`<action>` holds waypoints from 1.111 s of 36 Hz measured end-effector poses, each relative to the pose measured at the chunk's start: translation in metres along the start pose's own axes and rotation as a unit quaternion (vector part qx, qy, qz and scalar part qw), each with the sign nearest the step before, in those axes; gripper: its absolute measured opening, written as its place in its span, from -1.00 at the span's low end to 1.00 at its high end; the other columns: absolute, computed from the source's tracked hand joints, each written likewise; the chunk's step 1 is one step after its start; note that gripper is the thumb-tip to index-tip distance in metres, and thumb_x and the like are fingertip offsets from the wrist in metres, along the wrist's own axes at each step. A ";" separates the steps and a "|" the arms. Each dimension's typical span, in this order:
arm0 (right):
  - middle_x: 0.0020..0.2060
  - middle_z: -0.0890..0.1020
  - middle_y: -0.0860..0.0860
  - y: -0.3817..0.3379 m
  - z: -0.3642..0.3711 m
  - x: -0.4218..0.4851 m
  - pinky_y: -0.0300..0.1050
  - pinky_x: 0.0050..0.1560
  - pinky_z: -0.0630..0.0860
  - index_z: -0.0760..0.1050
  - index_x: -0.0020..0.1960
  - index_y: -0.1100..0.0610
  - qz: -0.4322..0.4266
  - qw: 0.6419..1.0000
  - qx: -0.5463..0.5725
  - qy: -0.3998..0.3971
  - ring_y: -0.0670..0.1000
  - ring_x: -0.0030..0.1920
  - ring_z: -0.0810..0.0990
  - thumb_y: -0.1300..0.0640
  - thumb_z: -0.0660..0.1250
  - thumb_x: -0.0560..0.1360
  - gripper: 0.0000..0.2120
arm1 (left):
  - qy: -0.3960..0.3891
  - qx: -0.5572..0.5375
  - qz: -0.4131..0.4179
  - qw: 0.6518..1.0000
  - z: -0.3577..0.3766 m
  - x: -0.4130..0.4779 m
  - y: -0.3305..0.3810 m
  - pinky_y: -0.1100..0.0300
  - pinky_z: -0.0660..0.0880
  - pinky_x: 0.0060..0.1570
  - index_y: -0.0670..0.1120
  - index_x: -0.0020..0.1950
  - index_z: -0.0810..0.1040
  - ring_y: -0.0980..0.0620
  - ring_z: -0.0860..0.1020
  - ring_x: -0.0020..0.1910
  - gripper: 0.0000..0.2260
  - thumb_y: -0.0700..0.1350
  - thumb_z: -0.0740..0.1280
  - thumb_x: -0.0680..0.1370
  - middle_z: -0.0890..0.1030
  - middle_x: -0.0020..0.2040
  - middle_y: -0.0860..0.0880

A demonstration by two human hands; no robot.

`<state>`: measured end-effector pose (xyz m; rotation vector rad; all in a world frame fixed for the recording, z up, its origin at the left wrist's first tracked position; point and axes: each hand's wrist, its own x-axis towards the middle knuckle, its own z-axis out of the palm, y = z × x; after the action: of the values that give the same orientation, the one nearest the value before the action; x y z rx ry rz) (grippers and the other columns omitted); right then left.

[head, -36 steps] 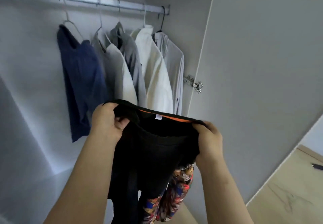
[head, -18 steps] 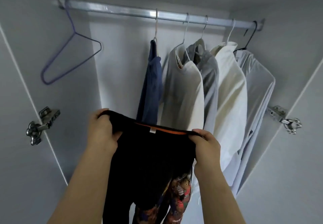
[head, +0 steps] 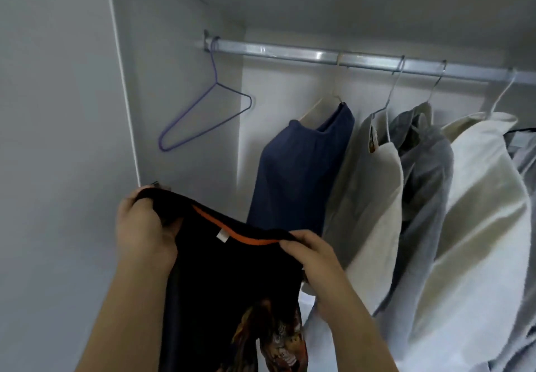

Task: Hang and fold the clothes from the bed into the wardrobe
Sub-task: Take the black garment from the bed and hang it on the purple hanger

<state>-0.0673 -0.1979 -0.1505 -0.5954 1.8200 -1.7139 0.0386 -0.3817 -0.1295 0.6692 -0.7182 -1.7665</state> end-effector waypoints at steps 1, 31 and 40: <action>-0.28 0.61 -0.08 -0.002 -0.001 0.000 -0.43 -0.40 0.43 0.57 -0.11 0.04 0.001 0.999 -0.009 -0.048 -0.18 -0.29 0.57 0.14 0.31 0.51 -0.93 | 0.003 -0.006 0.008 1.000 0.000 -0.002 0.001 0.31 0.50 -0.49 -0.06 -0.16 0.44 0.13 0.50 -0.48 -0.76 -0.34 0.07 0.53 0.52 -0.46 0.03; 0.09 0.45 0.01 -0.055 0.107 0.176 -0.56 -0.35 0.33 0.35 0.38 0.21 -0.120 0.992 0.037 0.012 -0.14 -0.05 0.43 0.31 0.18 0.56 -0.61 | 0.049 0.078 0.086 0.992 0.061 0.102 -0.003 0.18 0.36 -0.29 -0.02 -0.18 0.44 -0.06 0.42 -0.27 -0.76 -0.31 0.12 0.54 0.45 -0.29 -0.07; -0.14 0.45 0.02 -0.113 0.178 0.232 -0.16 -0.19 0.34 0.36 -0.13 0.05 -0.073 0.994 0.000 -0.080 -0.02 -0.18 0.43 0.12 0.23 0.55 -0.91 | -0.004 0.090 0.093 0.992 0.069 0.130 0.005 0.17 0.36 -0.28 -0.10 0.18 0.48 -0.03 0.44 -0.29 -0.68 -0.36 0.08 0.55 0.49 -0.24 -0.09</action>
<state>-0.1273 -0.4932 -0.0653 -0.8601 1.7002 -1.7059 -0.0456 -0.4966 -0.0924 0.6931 -0.9225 -1.5473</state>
